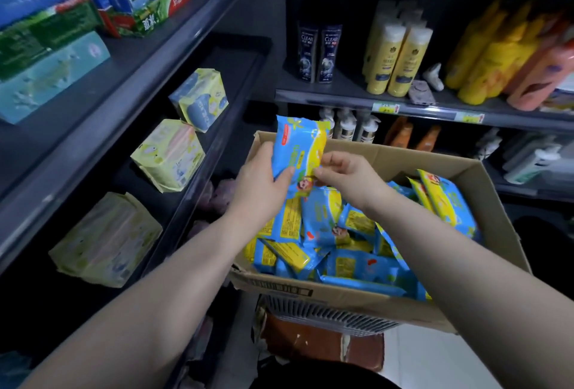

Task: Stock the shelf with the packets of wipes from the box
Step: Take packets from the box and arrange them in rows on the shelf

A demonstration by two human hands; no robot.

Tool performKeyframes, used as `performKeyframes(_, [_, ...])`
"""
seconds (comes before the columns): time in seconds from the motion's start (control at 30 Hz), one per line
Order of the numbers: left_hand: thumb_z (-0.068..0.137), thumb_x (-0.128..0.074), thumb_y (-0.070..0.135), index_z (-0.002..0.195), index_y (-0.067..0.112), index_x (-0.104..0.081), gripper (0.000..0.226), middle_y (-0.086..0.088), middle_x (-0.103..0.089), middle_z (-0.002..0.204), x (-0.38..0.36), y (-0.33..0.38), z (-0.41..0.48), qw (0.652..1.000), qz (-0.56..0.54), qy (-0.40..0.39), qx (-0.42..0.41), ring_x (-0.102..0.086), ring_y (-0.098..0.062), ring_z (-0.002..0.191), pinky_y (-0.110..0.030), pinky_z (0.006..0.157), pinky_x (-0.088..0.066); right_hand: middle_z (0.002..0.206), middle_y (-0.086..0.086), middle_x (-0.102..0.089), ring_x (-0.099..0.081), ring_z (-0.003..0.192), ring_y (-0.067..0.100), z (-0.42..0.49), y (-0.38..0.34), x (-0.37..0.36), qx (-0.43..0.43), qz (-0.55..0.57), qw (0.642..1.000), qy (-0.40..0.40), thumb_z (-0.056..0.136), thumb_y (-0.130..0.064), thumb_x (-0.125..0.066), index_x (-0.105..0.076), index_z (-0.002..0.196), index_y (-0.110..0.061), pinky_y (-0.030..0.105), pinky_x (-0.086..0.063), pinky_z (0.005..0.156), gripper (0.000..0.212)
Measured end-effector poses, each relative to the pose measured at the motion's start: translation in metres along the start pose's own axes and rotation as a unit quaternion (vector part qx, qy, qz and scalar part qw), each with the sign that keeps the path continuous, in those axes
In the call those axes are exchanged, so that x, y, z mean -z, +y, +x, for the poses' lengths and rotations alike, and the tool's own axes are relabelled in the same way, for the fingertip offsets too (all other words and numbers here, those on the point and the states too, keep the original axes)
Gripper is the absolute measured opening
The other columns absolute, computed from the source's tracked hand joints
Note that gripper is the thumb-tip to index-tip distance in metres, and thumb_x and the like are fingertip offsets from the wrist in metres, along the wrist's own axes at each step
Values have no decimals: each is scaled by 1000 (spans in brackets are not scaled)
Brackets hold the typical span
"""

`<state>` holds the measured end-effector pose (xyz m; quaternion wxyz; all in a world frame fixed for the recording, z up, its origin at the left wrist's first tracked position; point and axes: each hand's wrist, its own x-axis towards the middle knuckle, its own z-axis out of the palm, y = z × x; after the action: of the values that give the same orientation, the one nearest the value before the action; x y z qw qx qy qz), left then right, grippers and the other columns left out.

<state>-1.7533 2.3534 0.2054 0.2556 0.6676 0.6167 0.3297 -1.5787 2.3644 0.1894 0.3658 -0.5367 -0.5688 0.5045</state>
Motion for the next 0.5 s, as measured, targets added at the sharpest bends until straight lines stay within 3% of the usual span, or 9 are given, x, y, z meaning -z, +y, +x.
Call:
performKeyframes(0.07, [89,-59,25,108,16,-52,22,0,-65,101,8,-6,3,1000,6,17,16,-62,-24,93,-42,79,-51,112,1,-67,-62,102,16,2,10,7,40,-239,970,-25,89,-18,-63,-61,118,-21,34,-48,94,29])
performKeyframes(0.1, [90,-59,26,108,18,-52,21,2,-64,100,13,-11,4,999,13,19,21,-62,-22,91,-41,77,-51,125,0,-61,-56,113,18,4,15,11,74,-385,919,-53,89,-19,-62,-55,127,-23,36,-44,97,39])
performKeyframes(0.17, [90,-59,26,108,20,-54,19,7,-63,98,22,-20,4,999,15,20,32,-61,-13,86,-32,70,-50,146,-1,-40,-39,128,25,9,22,12,128,-564,803,-145,88,-17,-58,-44,137,-30,39,-37,100,53])
performKeyframes(0.23, [90,-60,25,107,21,-56,18,11,-63,96,29,-26,1,999,6,18,41,-58,-3,80,-20,63,-44,154,0,-22,-25,136,26,14,25,6,137,-643,716,-234,88,-12,-54,-33,144,-33,40,-31,103,64])
performKeyframes(0.3, [89,-62,25,107,21,-58,18,10,-65,94,33,-28,-3,999,-8,17,45,-60,-2,81,-22,66,-48,157,1,-9,-14,142,27,20,23,-3,136,-692,648,-286,87,-5,-51,-24,147,-35,42,-28,107,72])
performKeyframes(0.4, [88,-63,23,102,26,-57,15,6,-68,95,37,-31,-8,998,-23,18,54,-64,-11,86,-37,77,-54,158,3,-4,-9,143,28,30,15,-12,134,-728,594,-316,86,-13,-58,-25,146,-34,42,-25,108,71])
performKeyframes(0.5, [87,-63,24,103,24,-58,17,4,-69,97,40,-32,-14,996,-48,22,65,-66,-14,87,-43,79,-54,152,3,-22,-24,134,28,37,10,-14,163,-744,558,-330,82,-28,-66,-41,134,-31,40,-33,102,58])
